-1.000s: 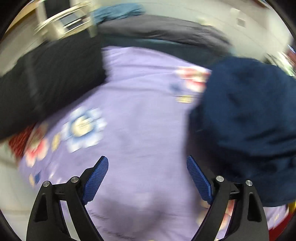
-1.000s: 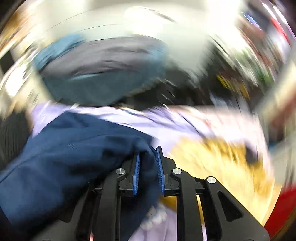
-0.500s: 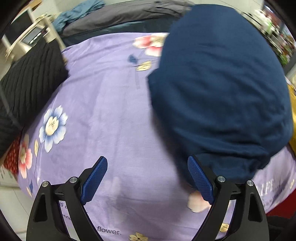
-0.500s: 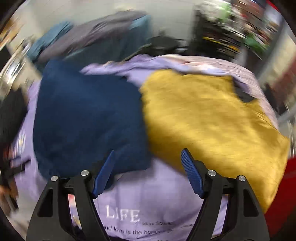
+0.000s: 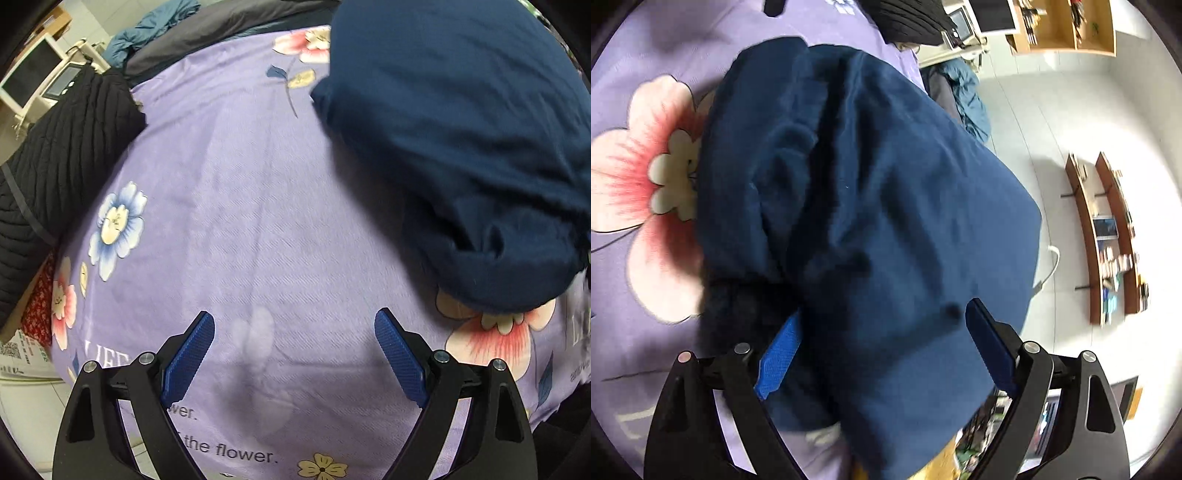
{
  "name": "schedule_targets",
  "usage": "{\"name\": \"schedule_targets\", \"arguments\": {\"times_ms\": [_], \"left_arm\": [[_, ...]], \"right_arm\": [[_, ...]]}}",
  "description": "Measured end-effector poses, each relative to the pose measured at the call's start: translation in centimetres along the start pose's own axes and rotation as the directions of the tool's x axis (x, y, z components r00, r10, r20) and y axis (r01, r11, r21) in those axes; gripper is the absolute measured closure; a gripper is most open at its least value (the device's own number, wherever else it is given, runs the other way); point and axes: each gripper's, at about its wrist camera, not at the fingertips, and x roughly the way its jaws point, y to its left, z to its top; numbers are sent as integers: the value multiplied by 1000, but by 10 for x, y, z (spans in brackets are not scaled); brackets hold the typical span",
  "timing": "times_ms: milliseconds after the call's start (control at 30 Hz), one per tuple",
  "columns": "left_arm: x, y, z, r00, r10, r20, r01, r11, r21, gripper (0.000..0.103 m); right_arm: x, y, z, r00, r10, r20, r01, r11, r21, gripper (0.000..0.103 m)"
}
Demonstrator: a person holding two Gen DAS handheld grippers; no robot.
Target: Fold large clothes
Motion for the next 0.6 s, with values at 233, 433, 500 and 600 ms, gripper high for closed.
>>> {"name": "schedule_targets", "arguments": {"times_ms": [233, 433, 500, 600], "left_arm": [[4, -13, -2, 994, 74, 80, -85, 986, 141, 17], [-13, -49, 47, 955, 78, 285, -147, 962, 231, 16], [-22, -69, 75, 930, 56, 364, -155, 956, 248, 16], [-35, -93, 109, 882, 47, 469, -181, 953, 243, 16]], "right_arm": [[12, -132, -11, 963, 269, 11, -231, 808, 541, 86], [27, -281, -63, 965, 231, 124, -200, 343, 918, 88], [41, -313, -81, 964, 223, 145, -190, 194, 963, 88], [67, -338, -101, 958, 235, 167, -185, 58, 981, 88]]}}
